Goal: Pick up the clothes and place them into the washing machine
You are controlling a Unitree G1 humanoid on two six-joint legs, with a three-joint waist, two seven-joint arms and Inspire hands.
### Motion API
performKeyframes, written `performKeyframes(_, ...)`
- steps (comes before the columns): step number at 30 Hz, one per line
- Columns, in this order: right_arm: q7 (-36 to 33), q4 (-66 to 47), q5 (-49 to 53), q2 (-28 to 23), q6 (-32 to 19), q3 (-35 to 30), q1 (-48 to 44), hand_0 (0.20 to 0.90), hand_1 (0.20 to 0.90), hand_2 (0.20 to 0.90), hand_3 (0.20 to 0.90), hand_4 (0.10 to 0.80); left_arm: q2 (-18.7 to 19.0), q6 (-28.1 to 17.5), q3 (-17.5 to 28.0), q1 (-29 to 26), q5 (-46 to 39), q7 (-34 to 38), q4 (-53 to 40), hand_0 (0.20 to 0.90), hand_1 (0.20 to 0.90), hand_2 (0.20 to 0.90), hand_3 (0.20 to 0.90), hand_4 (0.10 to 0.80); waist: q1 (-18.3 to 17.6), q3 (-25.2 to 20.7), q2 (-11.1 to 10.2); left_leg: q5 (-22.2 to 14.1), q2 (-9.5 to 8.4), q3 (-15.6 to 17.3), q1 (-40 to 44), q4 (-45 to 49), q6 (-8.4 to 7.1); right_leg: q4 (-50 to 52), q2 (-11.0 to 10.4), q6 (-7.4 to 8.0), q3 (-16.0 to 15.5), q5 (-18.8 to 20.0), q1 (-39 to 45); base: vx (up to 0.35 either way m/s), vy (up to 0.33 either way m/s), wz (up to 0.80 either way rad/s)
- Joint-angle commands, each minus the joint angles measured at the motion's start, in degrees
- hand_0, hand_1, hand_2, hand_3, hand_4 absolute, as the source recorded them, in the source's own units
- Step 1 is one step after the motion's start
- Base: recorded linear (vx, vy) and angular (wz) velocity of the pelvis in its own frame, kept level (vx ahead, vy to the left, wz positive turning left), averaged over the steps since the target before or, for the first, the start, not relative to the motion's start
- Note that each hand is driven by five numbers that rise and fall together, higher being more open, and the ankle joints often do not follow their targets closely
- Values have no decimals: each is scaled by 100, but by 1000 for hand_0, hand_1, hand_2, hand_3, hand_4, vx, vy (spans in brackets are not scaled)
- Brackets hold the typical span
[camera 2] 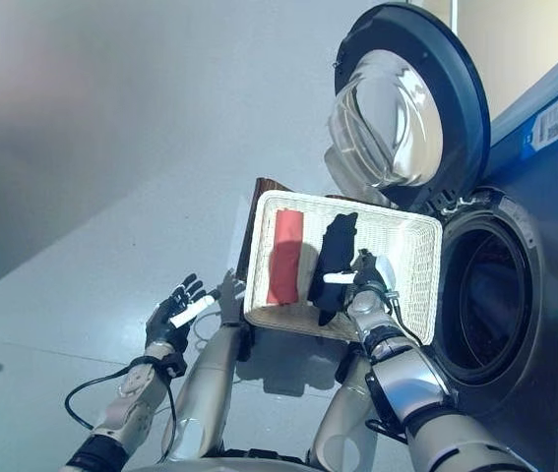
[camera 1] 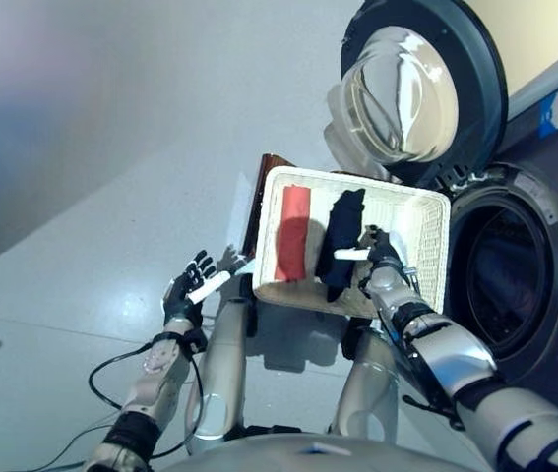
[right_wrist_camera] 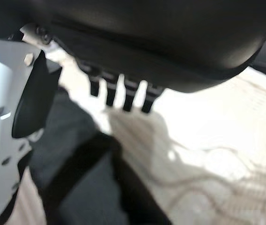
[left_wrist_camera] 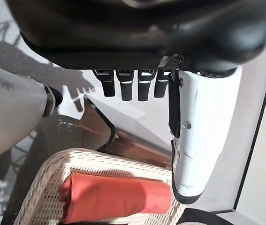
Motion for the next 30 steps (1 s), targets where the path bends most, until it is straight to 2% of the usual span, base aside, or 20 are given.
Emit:
performKeyframes(1,-64,193,-326,49,58,-110,-201,900,900,900,900,800,440,-332,-142,177,73,-22,-740,900,900,900,900,800,275,-239,-18,-355,271,-477,-171,437,-461,-154,-375,140,179,413,207,11,-23,18)
performKeyframes(10,42,376,-372,88,190,-291,-99,900,900,900,900,800,517,-294,-157,127,79,-34,-716,900,900,900,900,800,612,-208,66,-366,40,-726,-669,685,-381,90,-489,149,-96,316,79,8,-24,27)
performKeyframes(11,74,387,-402,121,205,-281,-88,900,900,900,900,800,518,-285,-152,133,71,-43,-714,900,900,900,900,800,652,-201,75,-598,53,-768,-672,824,-402,224,-476,204,-69,118,98,79,-44,21)
performKeyframes(13,169,440,-486,108,277,-249,-72,900,900,900,900,800,533,-261,-120,164,56,-57,-749,900,900,900,900,800,715,-186,93,-599,14,-801,-768,864,-390,274,-498,200,-98,104,37,30,-20,25)
performKeyframes(14,216,494,-542,86,329,-245,-81,851,851,851,851,765,550,-241,-100,182,50,-70,-776,900,900,900,900,800,743,-185,108,-616,1,-802,-815,899,-385,323,-496,199,-96,77,-8,-10,1,27)
performKeyframes(15,270,562,-609,72,397,-232,-66,744,744,744,744,688,563,-222,-86,200,44,-83,-810,900,900,900,900,800,775,-174,120,-622,-24,-812,-879,944,-376,354,-508,194,-97,67,-54,-3,4,10)
performKeyframes(16,316,618,-672,61,452,-227,-45,200,200,200,200,300,575,-209,-86,215,45,-100,-854,900,900,900,900,800,804,-175,136,-629,-41,-817,-905,968,-370,379,-513,191,-98,52,-76,0,0,0)
performKeyframes(23,519,867,-1090,-158,747,-294,104,200,200,200,200,300,624,-107,-100,256,58,-226,-1025,900,900,900,900,800,894,-182,254,-663,-148,-864,-1164,1153,-309,662,-599,196,-19,-24,-378,-11,15,7)
performKeyframes(30,429,875,-1100,-212,784,-442,222,200,200,200,200,300,640,-79,-105,292,86,-248,-1048,900,900,900,900,800,841,-205,276,-697,-148,-849,-1237,1244,-275,841,-634,176,75,-90,-550,-3,17,4)
